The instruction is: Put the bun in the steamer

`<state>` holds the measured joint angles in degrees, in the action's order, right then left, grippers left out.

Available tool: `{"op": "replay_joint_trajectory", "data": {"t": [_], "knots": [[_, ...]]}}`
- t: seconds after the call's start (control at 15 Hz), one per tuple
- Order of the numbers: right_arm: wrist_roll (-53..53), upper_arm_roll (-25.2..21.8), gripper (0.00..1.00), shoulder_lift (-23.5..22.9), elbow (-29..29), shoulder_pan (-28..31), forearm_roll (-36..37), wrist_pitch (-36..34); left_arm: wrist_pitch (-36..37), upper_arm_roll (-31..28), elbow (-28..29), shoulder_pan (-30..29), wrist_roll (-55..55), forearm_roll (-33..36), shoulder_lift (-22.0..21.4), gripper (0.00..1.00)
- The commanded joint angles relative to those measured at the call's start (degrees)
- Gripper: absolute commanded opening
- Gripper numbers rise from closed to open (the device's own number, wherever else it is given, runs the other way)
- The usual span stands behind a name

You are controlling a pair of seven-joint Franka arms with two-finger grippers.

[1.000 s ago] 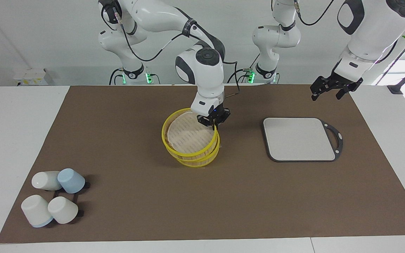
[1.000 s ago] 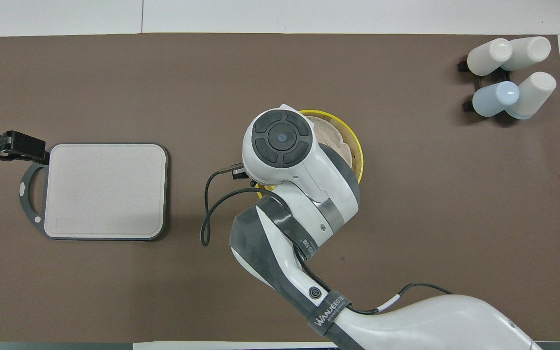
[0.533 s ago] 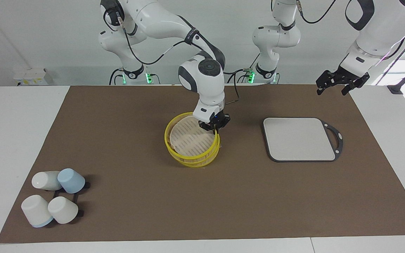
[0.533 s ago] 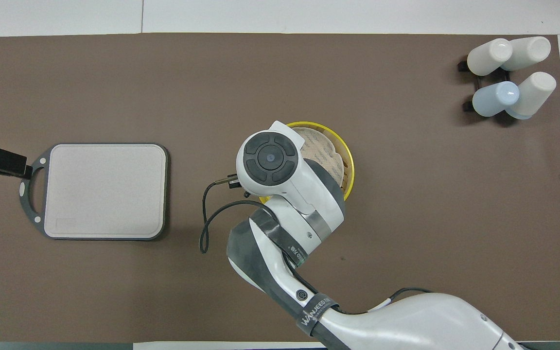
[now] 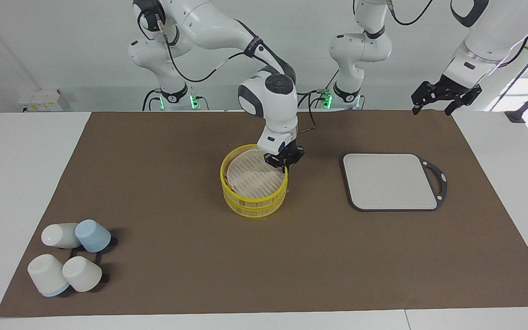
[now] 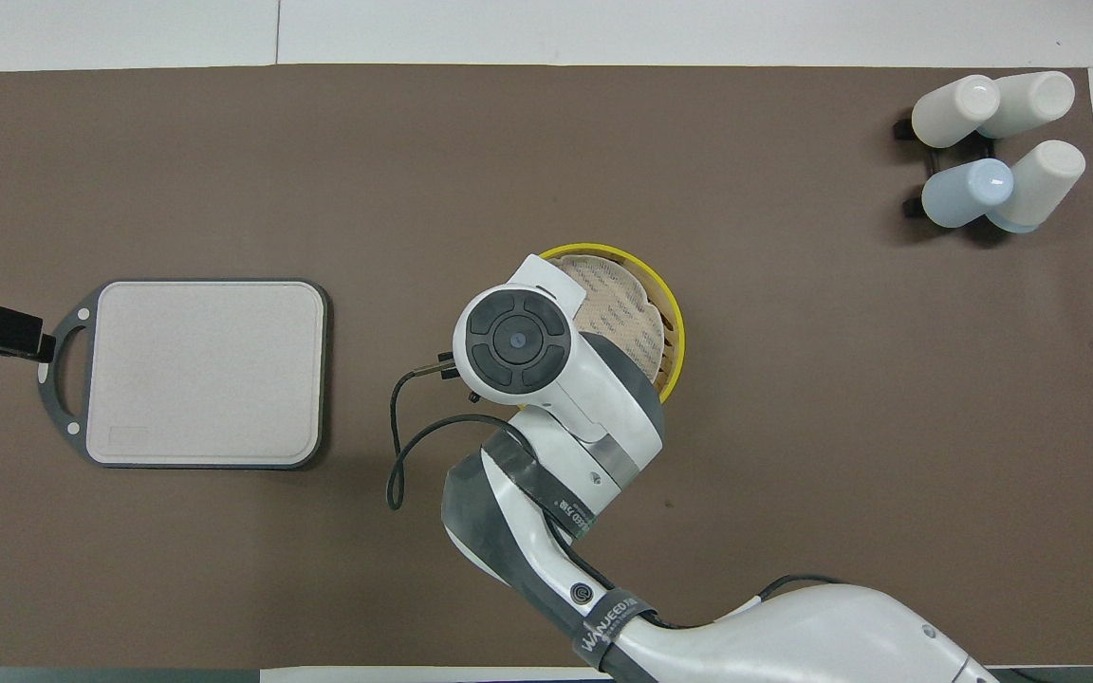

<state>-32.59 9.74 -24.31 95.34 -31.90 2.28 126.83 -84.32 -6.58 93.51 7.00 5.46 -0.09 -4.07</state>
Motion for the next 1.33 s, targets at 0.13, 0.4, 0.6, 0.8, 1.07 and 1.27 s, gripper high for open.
{"op": "replay_joint_trajectory", "data": {"t": [0.13, 0.4, 0.6, 0.8, 1.07, 1.27], "knots": [[-1.5, 0.1, 1.00, 1.5, 2.0, 0.3, -0.1, 0.8, 0.5, 0.1, -0.3, 0.1, 0.2, -1.1, 2.0, 1.00], [-0.5, -0.3, 1.00, 2.0, -6.9, 6.1, 0.6, -9.5, 0.6, 0.2, -0.4, -0.3, 0.2, -1.5, 1.4, 1.00], [3.3, -0.2, 1.00, 8.0, -7.0, 14.5, 0.6, -17.8, -0.8, 0.2, -0.3, -0.5, 0.3, -2.9, 0.4, 1.00], [18.5, -0.3, 1.00, 13.6, -6.8, 20.9, 0.7, -30.0, -2.1, 0.3, -0.3, -0.5, 0.9, -2.9, 0.5, 1.00], [18.4, -0.5, 1.00, 19.1, -6.0, 29.2, -0.3, -37.4, -3.4, 0.4, 0.0, 0.1, 1.0, -2.3, 0.5, 1.00], [25.3, -0.6, 1.00, 24.8, -0.6, 30.6, 0.0, -37.2, -3.8, 0.7, 0.0, 0.4, 1.1, -1.3, 0.6, 1.00]]}}
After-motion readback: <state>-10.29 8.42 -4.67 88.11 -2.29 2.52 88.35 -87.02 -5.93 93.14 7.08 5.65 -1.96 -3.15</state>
